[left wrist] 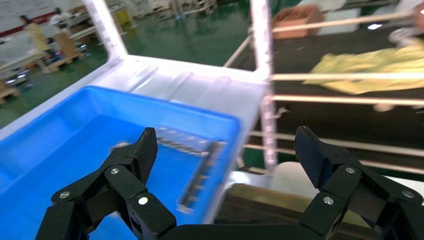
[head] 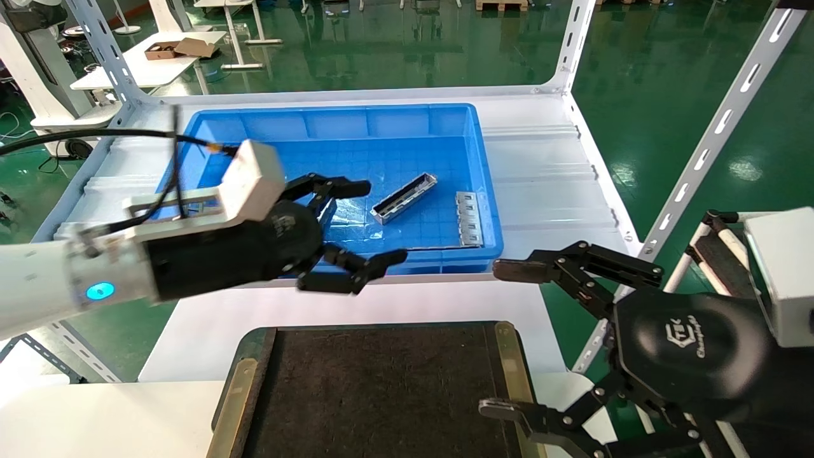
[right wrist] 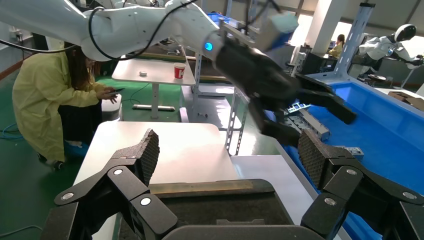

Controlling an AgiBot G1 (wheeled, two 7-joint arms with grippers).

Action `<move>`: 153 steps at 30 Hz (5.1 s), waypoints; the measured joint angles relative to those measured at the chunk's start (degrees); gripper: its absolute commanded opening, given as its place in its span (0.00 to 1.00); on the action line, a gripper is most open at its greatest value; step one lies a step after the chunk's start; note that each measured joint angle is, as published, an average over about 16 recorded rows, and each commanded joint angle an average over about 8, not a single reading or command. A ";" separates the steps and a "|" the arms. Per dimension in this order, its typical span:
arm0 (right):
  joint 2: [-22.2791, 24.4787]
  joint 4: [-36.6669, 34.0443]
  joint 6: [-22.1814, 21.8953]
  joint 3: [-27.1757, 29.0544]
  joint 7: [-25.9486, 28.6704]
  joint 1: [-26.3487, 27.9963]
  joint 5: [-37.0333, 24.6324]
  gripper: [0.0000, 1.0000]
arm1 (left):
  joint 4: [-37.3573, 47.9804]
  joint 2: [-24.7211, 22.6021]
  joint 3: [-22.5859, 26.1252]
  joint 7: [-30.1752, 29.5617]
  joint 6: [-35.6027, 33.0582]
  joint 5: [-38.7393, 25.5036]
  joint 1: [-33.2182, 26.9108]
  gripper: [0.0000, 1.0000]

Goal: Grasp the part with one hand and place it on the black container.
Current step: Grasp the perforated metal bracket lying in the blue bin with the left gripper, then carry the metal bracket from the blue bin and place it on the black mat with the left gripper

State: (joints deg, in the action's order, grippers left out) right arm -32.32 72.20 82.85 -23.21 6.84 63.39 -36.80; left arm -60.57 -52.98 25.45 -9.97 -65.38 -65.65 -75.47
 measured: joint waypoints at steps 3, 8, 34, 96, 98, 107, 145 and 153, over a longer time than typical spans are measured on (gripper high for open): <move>0.00 0.00 0.00 0.00 0.00 0.00 0.00 1.00 | 4.89 -4.07 1.60 0.68 3.09 -3.28 -2.62 1.00; 0.00 0.00 0.00 0.00 0.00 0.00 0.00 1.00 | 14.72 -11.11 3.83 3.02 8.29 -7.96 -6.82 1.00; 0.00 0.00 0.00 -0.01 0.00 0.00 0.01 0.00 | 40.42 -25.49 16.57 8.59 28.27 -6.82 -14.58 0.00; 0.01 0.00 -0.01 -0.02 -0.01 0.01 0.01 0.00 | 3.94 2.85 24.59 4.28 2.55 16.30 0.84 0.00; 0.01 0.00 -0.01 -0.02 -0.01 0.01 0.01 0.00 | 0.74 3.95 25.45 2.38 6.37 15.28 4.00 0.00; 0.01 0.00 -0.01 -0.02 -0.01 0.01 0.02 0.00 | -6.14 3.32 30.12 -7.82 28.75 9.39 15.22 0.00; 0.01 0.00 -0.01 -0.03 -0.02 0.01 0.02 0.03 | 17.72 -24.28 48.76 -31.00 78.26 23.65 15.65 0.02; 0.01 0.00 -0.01 -0.03 -0.02 0.01 0.02 0.95 | 17.62 -24.38 54.20 -28.70 81.16 32.63 14.09 0.90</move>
State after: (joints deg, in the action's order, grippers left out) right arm -32.31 72.19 82.84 -23.25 6.82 63.40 -36.78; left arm -42.95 -77.37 79.65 -38.67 15.78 -33.02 -61.38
